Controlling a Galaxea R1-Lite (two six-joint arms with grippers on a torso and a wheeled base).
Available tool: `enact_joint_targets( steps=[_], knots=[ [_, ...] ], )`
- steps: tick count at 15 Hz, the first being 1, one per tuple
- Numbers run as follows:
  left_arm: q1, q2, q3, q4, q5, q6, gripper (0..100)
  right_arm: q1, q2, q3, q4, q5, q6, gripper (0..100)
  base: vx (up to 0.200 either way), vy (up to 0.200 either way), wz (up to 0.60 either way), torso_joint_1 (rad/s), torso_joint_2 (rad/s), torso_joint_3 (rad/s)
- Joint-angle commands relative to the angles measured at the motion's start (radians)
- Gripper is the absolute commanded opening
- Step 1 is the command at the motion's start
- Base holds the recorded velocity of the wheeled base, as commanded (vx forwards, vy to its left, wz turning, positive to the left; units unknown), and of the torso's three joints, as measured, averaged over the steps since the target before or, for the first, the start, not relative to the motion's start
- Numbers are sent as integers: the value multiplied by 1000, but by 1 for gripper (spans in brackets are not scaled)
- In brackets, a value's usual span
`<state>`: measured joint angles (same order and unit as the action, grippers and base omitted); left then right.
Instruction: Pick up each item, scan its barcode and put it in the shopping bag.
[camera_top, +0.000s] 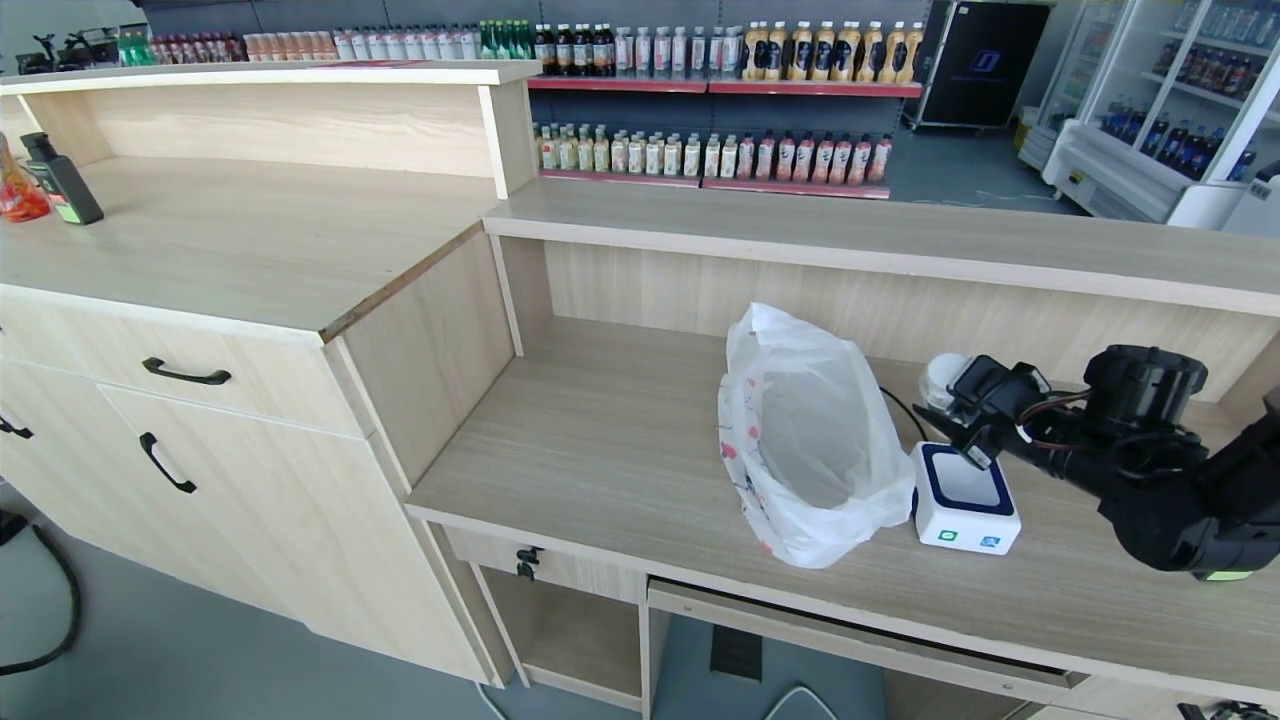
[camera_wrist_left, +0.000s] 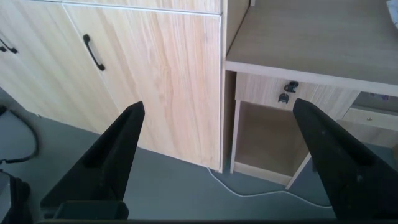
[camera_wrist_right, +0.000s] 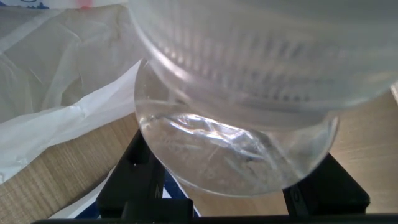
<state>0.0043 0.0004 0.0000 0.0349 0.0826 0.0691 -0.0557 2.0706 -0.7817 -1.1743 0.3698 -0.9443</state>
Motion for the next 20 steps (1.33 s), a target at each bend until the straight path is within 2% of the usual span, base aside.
enact_joint_targets(
  steps=[1, 4, 6, 8, 9, 10, 11, 13, 14, 19, 20],
  knots=[
    [0, 0, 0, 0, 0, 0, 100, 2, -11, -1, 4, 0, 2, 0, 0, 0, 0, 0, 0, 0],
    [0, 0, 0, 0, 0, 0, 100, -6, -199, 44, 31, -14, 79, 0, 0, 0, 0, 0, 0, 0],
    [0, 0, 0, 0, 0, 0, 100, -59, -377, 137, 82, -83, 168, 0, 0, 0, 0, 0, 0, 0],
    [0, 0, 0, 0, 0, 0, 100, -133, -531, 165, 234, -172, 179, 0, 0, 0, 0, 0, 0, 0],
    [0, 0, 0, 0, 0, 0, 100, -191, -643, 168, 377, -200, 249, 0, 0, 0, 0, 0, 0, 0],
    [0, 0, 0, 0, 0, 0, 100, -200, -713, 173, 449, -215, 341, 0, 0, 0, 0, 0, 0, 0],
    [0, 0, 0, 0, 0, 0, 100, -205, -747, 176, 461, -249, 400, 0, 0, 0, 0, 0, 0, 0],
    [0, 0, 0, 0, 0, 0, 100, -205, -799, 187, 441, -397, 456, 0, 0, 0, 0, 0, 0, 0],
    [0, 0, 0, 0, 0, 0, 100, -203, -807, 190, 439, -422, 493, 0, 0, 0, 0, 0, 0, 0],
    [0, 0, 0, 0, 0, 0, 100, -203, -819, 231, 446, -423, 568, 0, 0, 0, 0, 0, 0, 0],
    [0, 0, 0, 0, 0, 0, 100, -197, -827, 239, 449, -420, 591, 0, 0, 0, 600, 2, 7, 7]
  ],
)
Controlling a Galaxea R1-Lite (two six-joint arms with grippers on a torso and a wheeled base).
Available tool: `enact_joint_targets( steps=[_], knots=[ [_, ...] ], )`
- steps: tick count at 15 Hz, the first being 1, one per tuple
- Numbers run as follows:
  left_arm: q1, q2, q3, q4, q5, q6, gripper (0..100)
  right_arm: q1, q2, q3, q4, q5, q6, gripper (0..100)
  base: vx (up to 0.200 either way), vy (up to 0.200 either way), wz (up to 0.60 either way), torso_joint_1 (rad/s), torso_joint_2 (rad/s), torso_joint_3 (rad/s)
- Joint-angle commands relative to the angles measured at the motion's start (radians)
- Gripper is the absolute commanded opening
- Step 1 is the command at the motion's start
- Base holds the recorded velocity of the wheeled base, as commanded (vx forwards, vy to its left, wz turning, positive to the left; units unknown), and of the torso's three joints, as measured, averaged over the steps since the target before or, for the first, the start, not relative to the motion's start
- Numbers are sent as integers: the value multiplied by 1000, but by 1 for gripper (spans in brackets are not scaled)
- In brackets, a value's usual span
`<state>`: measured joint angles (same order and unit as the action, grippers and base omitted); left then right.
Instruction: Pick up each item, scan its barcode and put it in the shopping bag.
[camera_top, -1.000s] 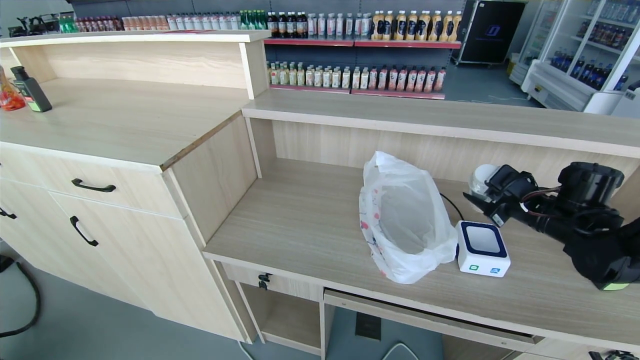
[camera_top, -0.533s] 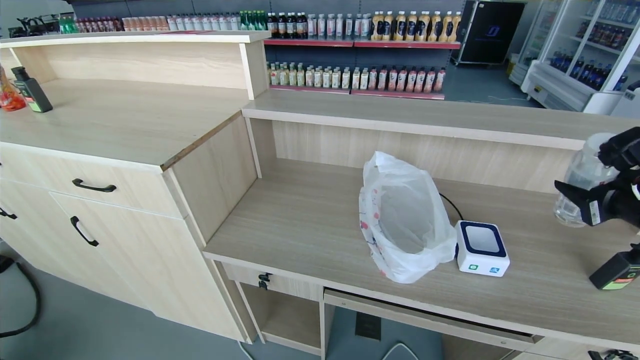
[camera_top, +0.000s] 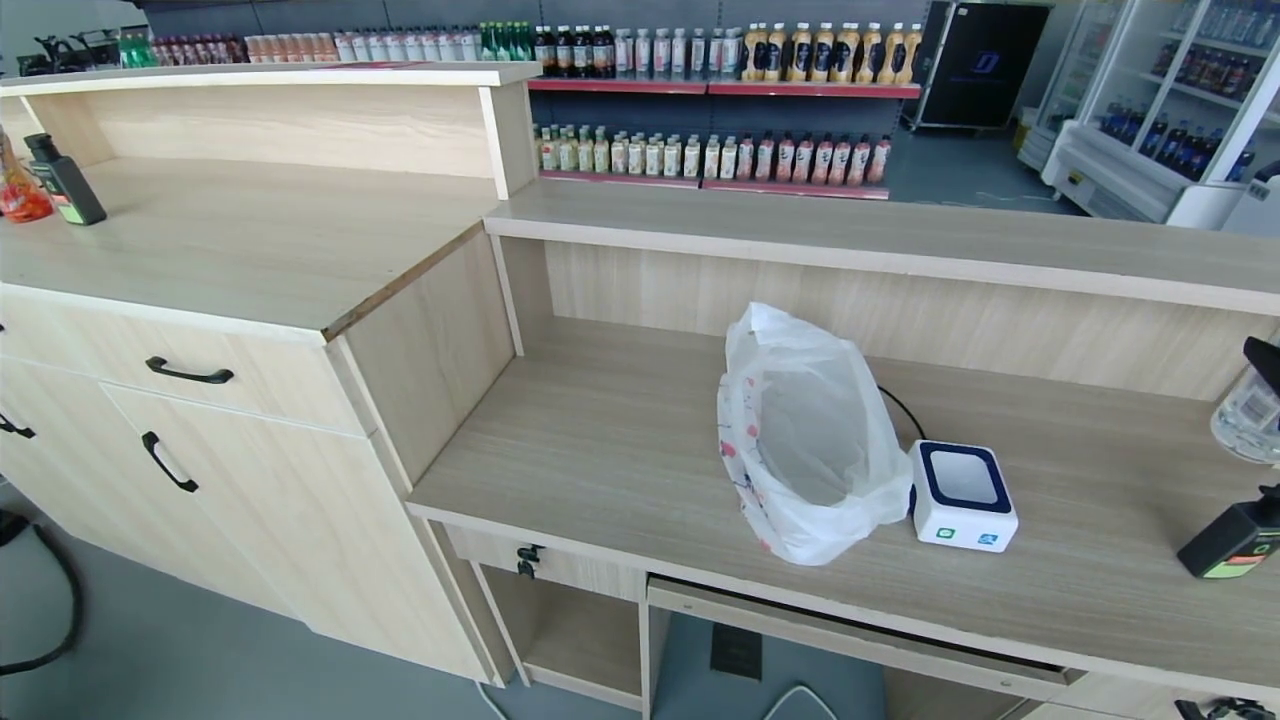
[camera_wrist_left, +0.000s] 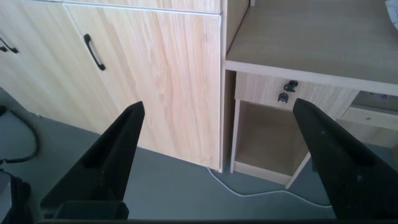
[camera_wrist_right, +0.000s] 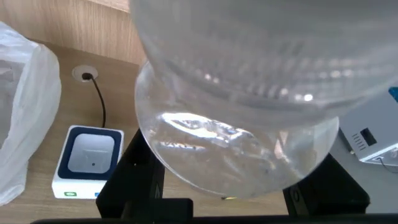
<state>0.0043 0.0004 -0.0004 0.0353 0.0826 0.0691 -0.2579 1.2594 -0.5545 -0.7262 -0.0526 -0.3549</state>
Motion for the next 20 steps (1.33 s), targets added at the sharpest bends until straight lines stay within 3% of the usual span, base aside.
enact_joint_targets(
  steps=[1, 5, 9, 20],
  knots=[
    [0, 0, 0, 0, 0, 0, 100, 11, -15, 15, 1, 2, 14, 0, 0, 0, 600, 2, 2, 2],
    [0, 0, 0, 0, 0, 0, 100, 34, -3, -1, -2, 2, 57, 0, 0, 0, 600, 6, 2, 1],
    [0, 0, 0, 0, 0, 0, 100, 48, 112, -65, -4, 3, 251, 0, 0, 0, 0, 0, 0, 0],
    [0, 0, 0, 0, 0, 0, 100, 264, 627, -223, -211, 2, 272, 0, 0, 0, 0, 0, 0, 0]
  ],
)
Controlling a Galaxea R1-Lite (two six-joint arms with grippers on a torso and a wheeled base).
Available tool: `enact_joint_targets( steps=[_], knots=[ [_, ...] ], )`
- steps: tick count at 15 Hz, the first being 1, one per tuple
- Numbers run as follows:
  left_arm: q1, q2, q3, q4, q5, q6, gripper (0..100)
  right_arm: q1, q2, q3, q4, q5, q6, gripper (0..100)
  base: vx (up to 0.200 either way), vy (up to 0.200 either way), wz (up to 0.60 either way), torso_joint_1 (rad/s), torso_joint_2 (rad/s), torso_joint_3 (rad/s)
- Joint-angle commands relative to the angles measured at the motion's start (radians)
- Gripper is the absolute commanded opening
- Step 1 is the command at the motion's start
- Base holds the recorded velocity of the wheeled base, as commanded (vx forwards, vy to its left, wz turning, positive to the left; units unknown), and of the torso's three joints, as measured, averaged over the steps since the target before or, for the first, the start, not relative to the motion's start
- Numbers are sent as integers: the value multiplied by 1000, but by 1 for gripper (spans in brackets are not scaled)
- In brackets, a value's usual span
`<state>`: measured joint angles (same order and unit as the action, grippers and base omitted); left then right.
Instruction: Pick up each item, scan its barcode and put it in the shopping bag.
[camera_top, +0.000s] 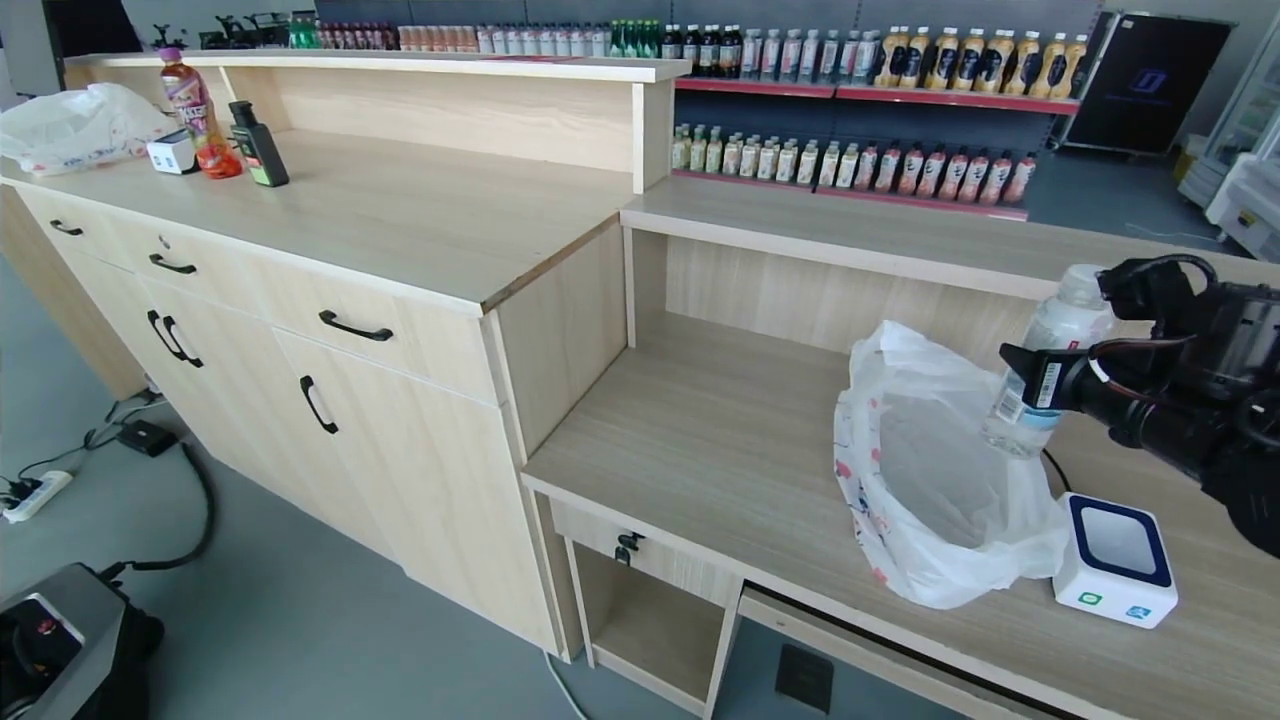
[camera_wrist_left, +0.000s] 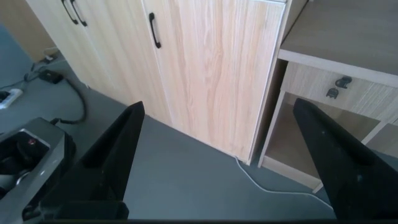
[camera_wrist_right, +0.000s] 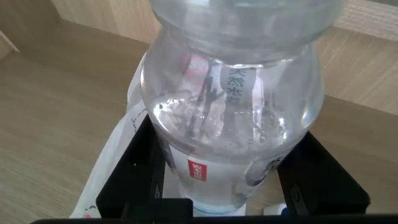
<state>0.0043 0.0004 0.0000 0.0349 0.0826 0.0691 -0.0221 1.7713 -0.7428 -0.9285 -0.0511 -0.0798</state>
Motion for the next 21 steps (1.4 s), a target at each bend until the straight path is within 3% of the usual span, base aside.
enact_joint_targets(
  steps=[1, 15, 21],
  knots=[
    [0, 0, 0, 0, 0, 0, 100, 33, 135, -49, -13, 0, -3, 0, 0, 0, 0, 0, 0, 0],
    [0, 0, 0, 0, 0, 0, 100, 44, 447, -125, -297, 13, -26, 0, 0, 0, 0, 0, 0, 0],
    [0, 0, 0, 0, 0, 0, 100, 44, 491, -135, -306, 14, -31, 0, 0, 0, 0, 0, 0, 0]
  ],
)
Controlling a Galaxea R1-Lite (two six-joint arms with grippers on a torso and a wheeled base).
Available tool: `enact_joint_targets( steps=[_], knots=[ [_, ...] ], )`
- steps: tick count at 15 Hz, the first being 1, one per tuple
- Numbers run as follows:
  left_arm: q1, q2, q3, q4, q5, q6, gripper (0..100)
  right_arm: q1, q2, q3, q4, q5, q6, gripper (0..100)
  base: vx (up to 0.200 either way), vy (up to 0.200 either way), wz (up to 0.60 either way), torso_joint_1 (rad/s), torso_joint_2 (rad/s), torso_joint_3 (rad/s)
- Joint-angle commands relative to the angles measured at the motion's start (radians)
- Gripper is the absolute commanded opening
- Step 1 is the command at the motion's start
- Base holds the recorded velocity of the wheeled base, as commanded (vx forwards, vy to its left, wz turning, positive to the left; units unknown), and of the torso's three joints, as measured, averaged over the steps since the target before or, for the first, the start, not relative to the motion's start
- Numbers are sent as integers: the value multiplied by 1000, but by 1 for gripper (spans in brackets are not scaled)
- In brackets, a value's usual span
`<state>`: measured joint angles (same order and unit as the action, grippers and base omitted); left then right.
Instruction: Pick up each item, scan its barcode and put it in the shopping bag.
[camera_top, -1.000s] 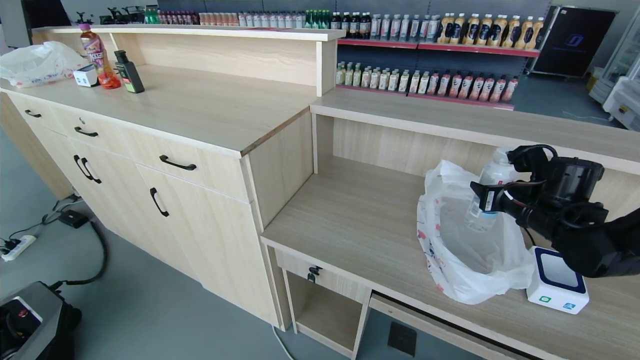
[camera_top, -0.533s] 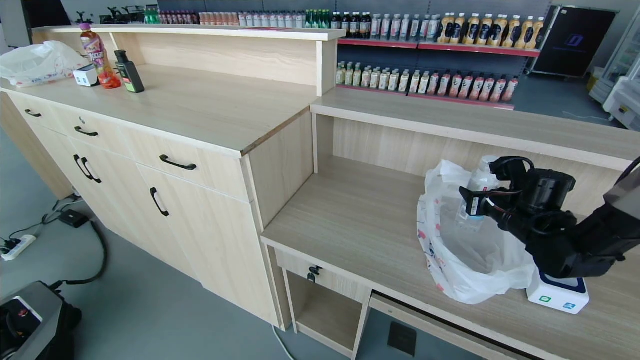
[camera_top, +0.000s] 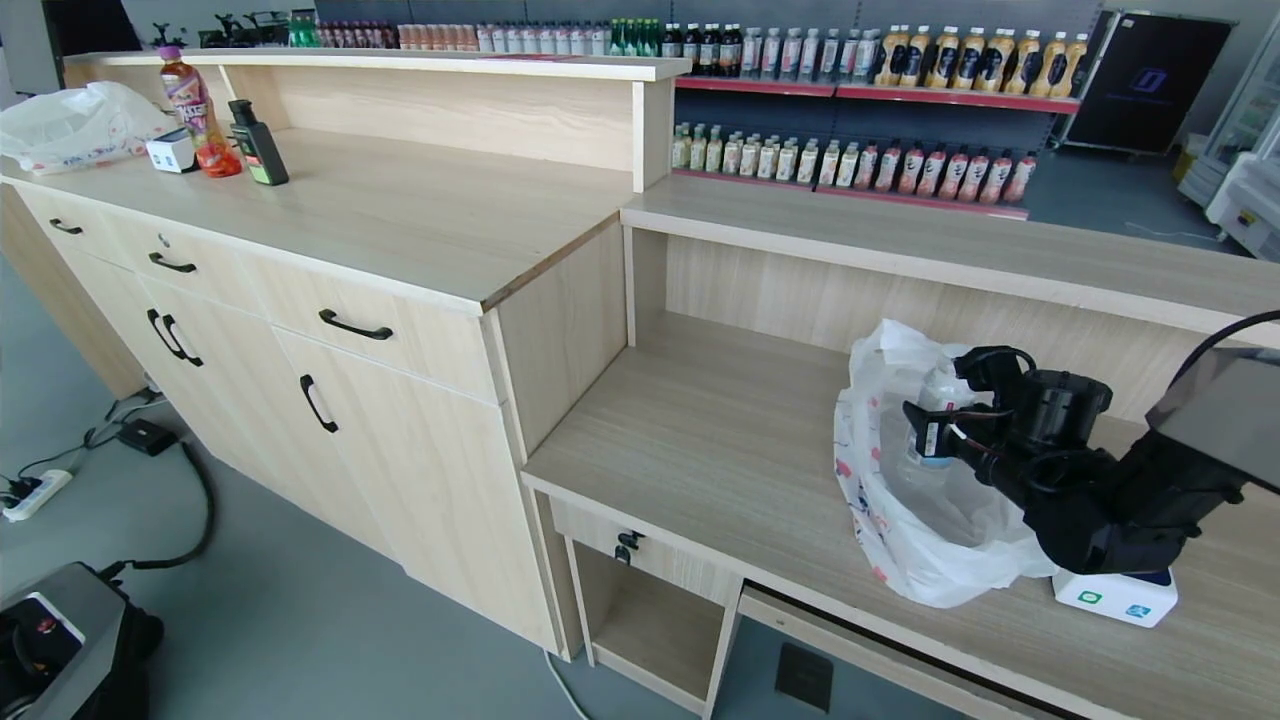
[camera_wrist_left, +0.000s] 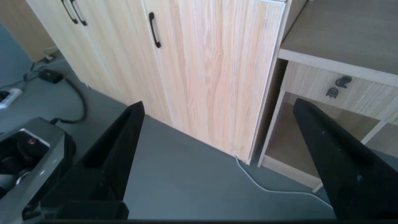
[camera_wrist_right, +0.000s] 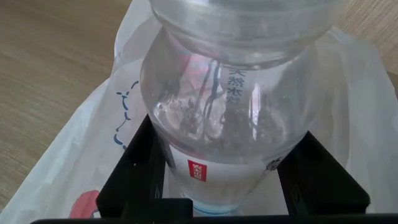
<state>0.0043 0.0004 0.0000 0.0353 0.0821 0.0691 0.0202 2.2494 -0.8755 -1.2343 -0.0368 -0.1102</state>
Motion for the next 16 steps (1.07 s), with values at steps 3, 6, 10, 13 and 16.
enact_joint_targets(
  steps=[3, 6, 10, 13, 16],
  knots=[
    [0, 0, 0, 0, 1, 0, 100, 1, 33, -7, -4, 0, -2, 0, 0, 0, 0, 0, 0, 0],
    [0, 0, 0, 0, 1, 0, 100, 7, 45, 0, -7, 0, -9, 0, 0, 0, 0, 0, 0, 0],
    [0, 0, 0, 0, 1, 0, 100, 18, 49, 3, -5, 0, -19, 100, 0, 0, 0, 0, 0, 0],
    [0, 0, 0, 0, 1, 0, 100, 23, 16, 0, -1, 2, -19, 100, 0, 0, 0, 0, 0, 0],
    [0, 0, 0, 0, 1, 0, 100, 21, -166, 36, 65, 49, -54, 100, 0, 0, 0, 0, 0, 0]
  ],
)
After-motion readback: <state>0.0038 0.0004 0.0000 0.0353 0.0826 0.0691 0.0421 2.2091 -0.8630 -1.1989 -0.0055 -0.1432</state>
